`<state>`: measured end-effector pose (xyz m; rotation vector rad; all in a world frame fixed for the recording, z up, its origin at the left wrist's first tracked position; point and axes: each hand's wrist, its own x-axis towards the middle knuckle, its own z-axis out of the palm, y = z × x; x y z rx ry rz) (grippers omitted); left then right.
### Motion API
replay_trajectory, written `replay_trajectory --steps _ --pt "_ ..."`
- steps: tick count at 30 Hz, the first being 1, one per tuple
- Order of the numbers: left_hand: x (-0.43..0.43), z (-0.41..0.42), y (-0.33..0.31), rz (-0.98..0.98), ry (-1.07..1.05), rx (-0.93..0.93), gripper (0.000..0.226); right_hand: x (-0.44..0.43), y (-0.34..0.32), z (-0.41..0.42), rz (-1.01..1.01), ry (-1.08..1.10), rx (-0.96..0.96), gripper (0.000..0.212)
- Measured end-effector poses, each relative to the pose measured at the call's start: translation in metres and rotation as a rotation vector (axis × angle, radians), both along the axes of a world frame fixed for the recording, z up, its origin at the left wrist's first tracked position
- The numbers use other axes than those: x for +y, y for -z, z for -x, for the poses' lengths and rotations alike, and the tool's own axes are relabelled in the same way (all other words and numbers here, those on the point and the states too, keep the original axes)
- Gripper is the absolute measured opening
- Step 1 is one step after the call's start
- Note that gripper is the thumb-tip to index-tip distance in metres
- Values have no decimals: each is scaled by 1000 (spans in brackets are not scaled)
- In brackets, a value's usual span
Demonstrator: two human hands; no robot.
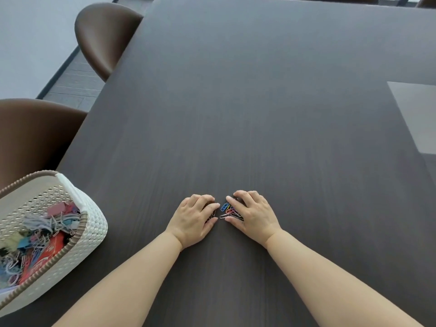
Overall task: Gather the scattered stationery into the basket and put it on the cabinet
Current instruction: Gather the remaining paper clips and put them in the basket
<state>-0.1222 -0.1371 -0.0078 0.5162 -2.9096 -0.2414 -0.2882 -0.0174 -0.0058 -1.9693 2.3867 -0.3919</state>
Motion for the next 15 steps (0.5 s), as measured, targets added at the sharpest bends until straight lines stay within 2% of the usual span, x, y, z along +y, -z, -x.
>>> replay_trajectory --steps 3,5,10,15 --pt "2 -2 2 -22 0 94 22 8 6 -6 105 -2 -15 39" --pt "3 -3 1 -35 -9 109 18 15 6 -7 124 -11 -13 38" --pt "4 -16 1 -8 6 108 27 36 5 1 137 -49 17 52" --pt "-4 -32 1 108 -36 72 40 50 4 11 84 69 73 71"
